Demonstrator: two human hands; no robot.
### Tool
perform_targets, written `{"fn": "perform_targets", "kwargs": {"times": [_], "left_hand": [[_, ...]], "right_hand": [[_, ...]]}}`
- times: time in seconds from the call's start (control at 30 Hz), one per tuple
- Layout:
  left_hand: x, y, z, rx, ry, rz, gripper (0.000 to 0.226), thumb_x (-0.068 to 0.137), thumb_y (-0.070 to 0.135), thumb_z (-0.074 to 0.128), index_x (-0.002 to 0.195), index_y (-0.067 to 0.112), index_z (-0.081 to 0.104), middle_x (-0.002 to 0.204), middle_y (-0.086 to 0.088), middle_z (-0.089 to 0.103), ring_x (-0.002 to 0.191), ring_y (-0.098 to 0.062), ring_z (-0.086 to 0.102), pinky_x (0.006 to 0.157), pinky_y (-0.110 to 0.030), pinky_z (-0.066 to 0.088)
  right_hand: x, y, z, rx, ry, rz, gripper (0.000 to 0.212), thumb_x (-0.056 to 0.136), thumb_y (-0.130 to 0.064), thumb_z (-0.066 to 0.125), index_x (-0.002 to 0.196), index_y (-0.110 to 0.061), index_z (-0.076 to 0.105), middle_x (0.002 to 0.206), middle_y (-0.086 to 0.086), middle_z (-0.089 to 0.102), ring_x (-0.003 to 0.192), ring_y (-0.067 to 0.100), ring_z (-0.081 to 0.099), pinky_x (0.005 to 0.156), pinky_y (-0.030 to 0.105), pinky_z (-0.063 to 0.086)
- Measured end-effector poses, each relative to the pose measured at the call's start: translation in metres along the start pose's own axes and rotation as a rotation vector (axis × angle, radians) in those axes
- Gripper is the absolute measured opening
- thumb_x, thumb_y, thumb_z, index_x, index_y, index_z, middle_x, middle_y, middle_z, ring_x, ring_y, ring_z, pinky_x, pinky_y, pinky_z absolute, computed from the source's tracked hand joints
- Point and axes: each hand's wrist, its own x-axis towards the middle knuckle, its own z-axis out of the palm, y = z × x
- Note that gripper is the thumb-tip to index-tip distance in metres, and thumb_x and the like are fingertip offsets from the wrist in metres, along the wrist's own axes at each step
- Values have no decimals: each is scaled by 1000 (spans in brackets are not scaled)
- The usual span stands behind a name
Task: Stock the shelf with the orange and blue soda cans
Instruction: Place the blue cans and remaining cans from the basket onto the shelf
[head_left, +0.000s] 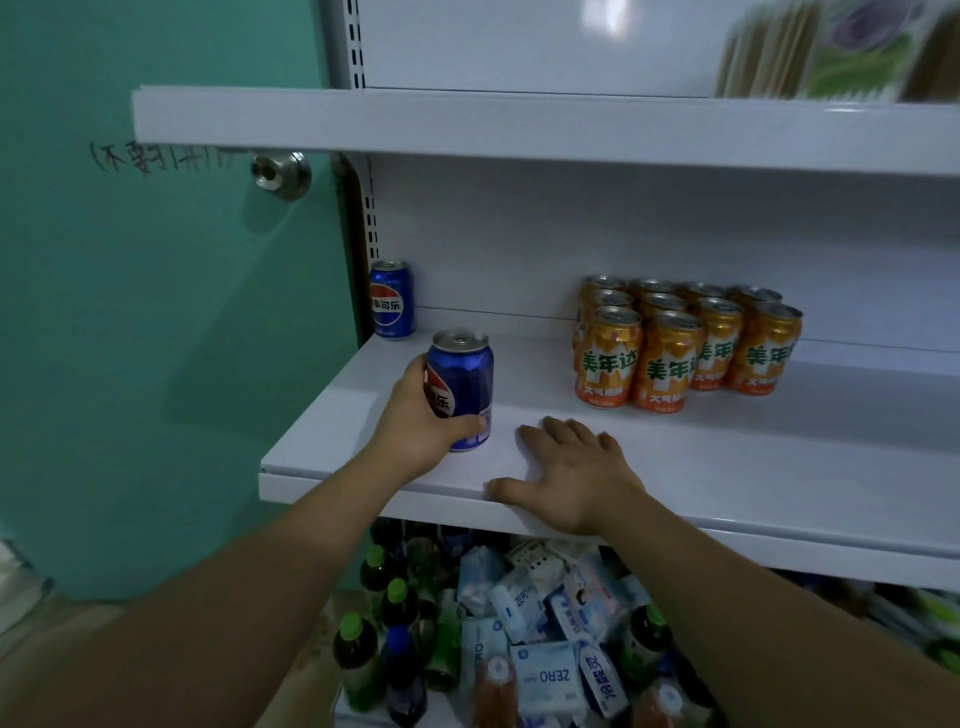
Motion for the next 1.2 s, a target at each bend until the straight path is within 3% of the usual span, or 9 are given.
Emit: {"fn": "perform_targets", "kwargs": {"times": [0.1,0.23,0.43,0.57,0.7,0.83,1.03,1.13,1.2], "left_hand": [[8,0,6,-5,2,-12,100,59,19,88,140,25,30,129,-1,53,115,-20,54,100,-41,46],[23,0,8,27,39,-26,88,67,10,84,138,17,33,125,-3,52,113,-21,52,95,-34,45],[79,-26,4,122,203,-17,90,42,51,78,121,18,51,114,-6,60,102,-25,61,91,-48,53],[96,-19,0,128,238,34,99,63,21,83,143,25,27,129,-6,55,114,-26,56,98,-45,47],[115,-20,3,270,289,42,109,71,25,81,151,27,7,139,-12,42,124,-33,46,103,-49,41],[133,-32,0,398,324,83,104,74,40,76,152,23,9,143,-15,31,129,-35,37,104,-52,38],[139,-40,-7,212,253,136,71,78,16,74,137,17,36,129,-4,56,115,-20,53,91,-27,38],[148,-44,-11,295,284,154,72,72,23,79,133,14,43,132,-6,53,121,-23,49,99,-36,41],[156,-47,-12,390,331,158,88,70,32,81,143,16,35,147,-15,35,136,-34,31,111,-48,31]], "right_hand": [[0,0,0,6,-1,1,92,78,-85,30,151,-31,19,160,2,14,145,23,11,116,51,11],[0,0,1,18,-4,3,91,78,-84,31,151,-31,18,161,2,12,146,23,9,117,51,9],[1,2,2,57,-23,11,92,77,-85,31,152,-34,12,162,-1,5,148,20,2,118,47,2],[-1,1,0,62,-32,7,93,78,-85,30,153,-34,9,162,-4,1,148,17,-1,118,45,0],[-1,1,-1,57,-33,1,92,78,-85,30,153,-35,8,162,-6,0,147,15,-2,119,44,0],[0,2,0,68,-49,13,94,77,-86,29,153,-35,5,162,-7,-3,147,15,-6,119,45,-2],[0,1,2,54,-55,29,94,76,-87,26,153,-37,3,162,-7,-6,147,15,-9,119,46,-4],[1,0,3,60,-79,62,95,73,-89,18,152,-39,-2,162,-6,-11,147,19,-15,118,50,-7],[1,-1,3,56,-81,72,95,73,-90,16,152,-40,-4,162,-6,-12,147,19,-15,118,51,-7]]}}
